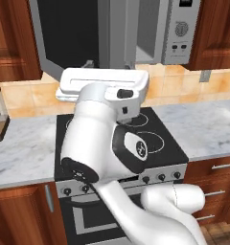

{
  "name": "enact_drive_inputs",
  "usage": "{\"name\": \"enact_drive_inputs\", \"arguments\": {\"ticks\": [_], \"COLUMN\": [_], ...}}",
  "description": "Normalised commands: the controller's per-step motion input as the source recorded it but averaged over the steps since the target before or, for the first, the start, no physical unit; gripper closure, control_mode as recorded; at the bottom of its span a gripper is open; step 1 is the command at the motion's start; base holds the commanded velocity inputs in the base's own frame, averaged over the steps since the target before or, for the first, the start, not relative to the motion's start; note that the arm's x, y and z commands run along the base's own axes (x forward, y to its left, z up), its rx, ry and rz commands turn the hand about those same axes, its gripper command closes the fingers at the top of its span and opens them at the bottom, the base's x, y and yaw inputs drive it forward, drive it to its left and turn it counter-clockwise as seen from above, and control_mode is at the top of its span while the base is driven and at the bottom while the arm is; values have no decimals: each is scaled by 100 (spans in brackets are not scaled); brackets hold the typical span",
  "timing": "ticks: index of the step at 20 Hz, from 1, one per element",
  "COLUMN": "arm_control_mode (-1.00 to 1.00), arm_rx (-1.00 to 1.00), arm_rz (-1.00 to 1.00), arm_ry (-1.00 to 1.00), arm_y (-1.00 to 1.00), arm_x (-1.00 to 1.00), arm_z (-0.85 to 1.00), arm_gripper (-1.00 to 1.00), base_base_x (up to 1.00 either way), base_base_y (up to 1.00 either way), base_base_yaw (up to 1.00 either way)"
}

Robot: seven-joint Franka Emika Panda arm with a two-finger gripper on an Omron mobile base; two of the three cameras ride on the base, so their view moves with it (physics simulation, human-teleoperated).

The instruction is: The microwave is finished heating the shrimp and lettuce. Take the bowl containing the food and place it on the dining counter.

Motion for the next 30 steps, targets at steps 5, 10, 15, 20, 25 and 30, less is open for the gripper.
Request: {"name": "enact_drive_inputs", "arguments": {"ticks": [5,10,15,20,25,30], "arm_control_mode": [-100,-100,-100,-100,-100,-100], "arm_rx": [1,20,38,49,44,51], "arm_rz": [0,8,26,31,43,57], "arm_ry": [-11,2,12,31,39,38], "arm_y": [-73,-97,-100,-83,-38,-1], "arm_x": [-100,-91,-15,18,46,41], "arm_z": [-22,0,0,-1,-10,-5], "arm_gripper": [-100,-100,-100,-100,-100,-100], "base_base_x": [0,0,0,0,0,0], "base_base_y": [0,0,0,0,0,0], "base_base_yaw": [0,0,0,0,0,0]}}
